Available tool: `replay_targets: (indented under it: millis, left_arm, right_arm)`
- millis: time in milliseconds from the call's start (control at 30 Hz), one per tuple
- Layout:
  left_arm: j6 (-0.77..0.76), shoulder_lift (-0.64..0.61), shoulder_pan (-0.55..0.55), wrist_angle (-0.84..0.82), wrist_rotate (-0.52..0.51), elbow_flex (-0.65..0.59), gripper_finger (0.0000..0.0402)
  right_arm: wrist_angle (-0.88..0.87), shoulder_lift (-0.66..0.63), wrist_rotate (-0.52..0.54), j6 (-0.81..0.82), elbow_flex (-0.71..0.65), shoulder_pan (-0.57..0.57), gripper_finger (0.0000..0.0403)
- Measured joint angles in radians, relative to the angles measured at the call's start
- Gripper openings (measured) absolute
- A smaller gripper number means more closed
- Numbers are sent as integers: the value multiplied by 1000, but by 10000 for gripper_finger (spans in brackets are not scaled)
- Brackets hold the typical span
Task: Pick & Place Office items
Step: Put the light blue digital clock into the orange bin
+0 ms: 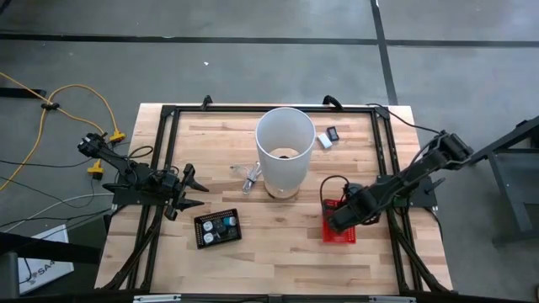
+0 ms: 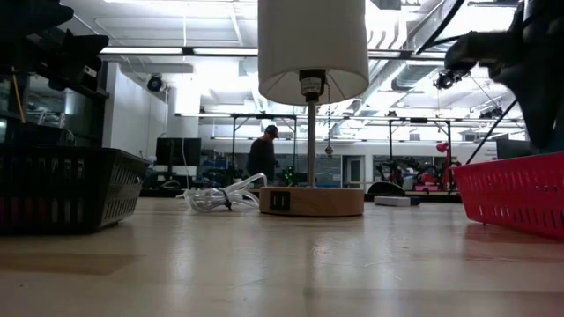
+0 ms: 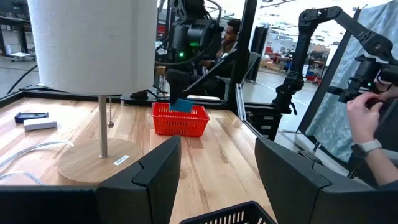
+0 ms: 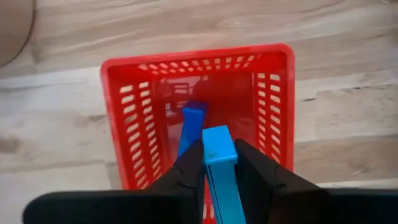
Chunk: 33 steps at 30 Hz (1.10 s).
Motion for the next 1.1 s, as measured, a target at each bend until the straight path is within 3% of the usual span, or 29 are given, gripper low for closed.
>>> replay_targets:
  millis: [533,1100]
  left_arm:
    - [0,0,0,0,0,0,199]
    - [0,0,0,0,0,0,199]
  right_arm:
    - [59,148,-40,26,0,-20,59]
    - [59,153,18,23,0,-20,73]
